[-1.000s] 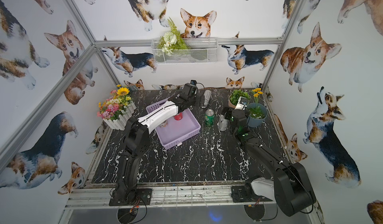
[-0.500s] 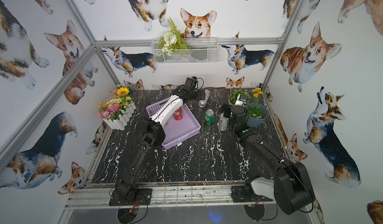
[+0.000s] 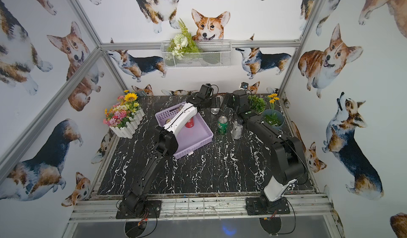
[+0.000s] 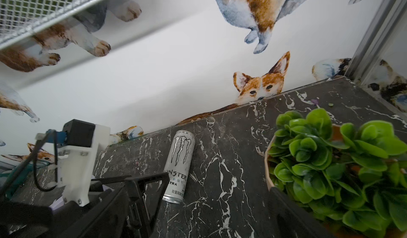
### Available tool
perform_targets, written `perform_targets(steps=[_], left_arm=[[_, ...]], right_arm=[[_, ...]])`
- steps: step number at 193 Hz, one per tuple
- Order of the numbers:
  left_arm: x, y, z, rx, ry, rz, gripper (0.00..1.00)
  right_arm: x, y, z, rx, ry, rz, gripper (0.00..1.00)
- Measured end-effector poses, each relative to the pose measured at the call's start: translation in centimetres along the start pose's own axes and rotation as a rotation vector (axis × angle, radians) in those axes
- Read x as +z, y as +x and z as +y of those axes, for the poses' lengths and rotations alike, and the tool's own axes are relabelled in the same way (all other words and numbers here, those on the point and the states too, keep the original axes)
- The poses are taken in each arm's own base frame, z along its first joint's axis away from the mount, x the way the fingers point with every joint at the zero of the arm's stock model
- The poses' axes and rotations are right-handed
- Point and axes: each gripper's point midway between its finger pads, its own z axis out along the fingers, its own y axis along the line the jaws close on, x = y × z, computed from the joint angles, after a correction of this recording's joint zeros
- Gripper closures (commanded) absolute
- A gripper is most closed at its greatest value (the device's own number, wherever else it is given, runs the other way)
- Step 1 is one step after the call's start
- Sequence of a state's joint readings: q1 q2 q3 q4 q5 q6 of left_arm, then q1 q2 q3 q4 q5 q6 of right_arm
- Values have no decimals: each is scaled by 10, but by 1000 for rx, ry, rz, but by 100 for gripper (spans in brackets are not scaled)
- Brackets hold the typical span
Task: Take out the drinks from the basket
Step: Pick up the drink from the center of the board.
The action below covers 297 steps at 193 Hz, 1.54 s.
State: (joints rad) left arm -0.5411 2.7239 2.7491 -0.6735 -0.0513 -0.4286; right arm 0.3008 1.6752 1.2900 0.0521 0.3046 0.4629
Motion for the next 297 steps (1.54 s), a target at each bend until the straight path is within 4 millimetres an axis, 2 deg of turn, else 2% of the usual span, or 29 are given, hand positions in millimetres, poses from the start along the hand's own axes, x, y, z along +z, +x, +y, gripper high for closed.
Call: perform_targets(steps=[25,52,69,92,104,125,138,141,147,148,151,164,186,211,236,283,289,297], left_arm=[[5,8,5,7,-45,11,1],[-3,16,14,19,-117,44,1],[-24,5,15,28,-161,28,0],[-61,-21,13,26,-202,-33,0],[-76,-27,12,16,-214,-47,0],[-96,-17,15,21,-232,-32,0],[-115,4,24,25,-234,-18,0],[-118,12,27,24,-234,-11,0],[-132,15,29,17,-223,-22,0],[-131,23,33,18,-228,-8,0],[-142,22,34,11,-221,-21,0],[-166,22,45,-27,-201,-68,0],[-189,15,50,-65,-172,-146,0],[-211,32,47,-61,-126,-146,0],[-238,34,53,-67,-111,-183,0],[-256,45,52,-55,-76,-184,0],[-259,47,53,-56,-73,-185,0],[-262,49,54,-56,-73,-185,0]], right_arm=[[15,15,0,-19,20,69,0],[58,1,22,-28,17,110,0],[83,-3,29,-28,14,140,2],[110,6,25,-22,23,211,7],[121,13,22,-16,28,246,8],[138,19,21,5,22,292,8],[149,24,23,13,11,309,8],[151,26,24,13,6,316,7],[154,31,25,15,-1,331,7],[154,33,26,16,-4,337,7],[156,36,27,17,-8,346,7],[160,51,27,23,-16,386,6],[165,71,29,27,-30,435,6],[169,77,33,36,-52,450,5],[174,79,41,44,-79,449,5],[185,97,43,63,-94,480,5],[186,100,44,62,-97,485,0],[187,104,45,60,-100,489,0]])
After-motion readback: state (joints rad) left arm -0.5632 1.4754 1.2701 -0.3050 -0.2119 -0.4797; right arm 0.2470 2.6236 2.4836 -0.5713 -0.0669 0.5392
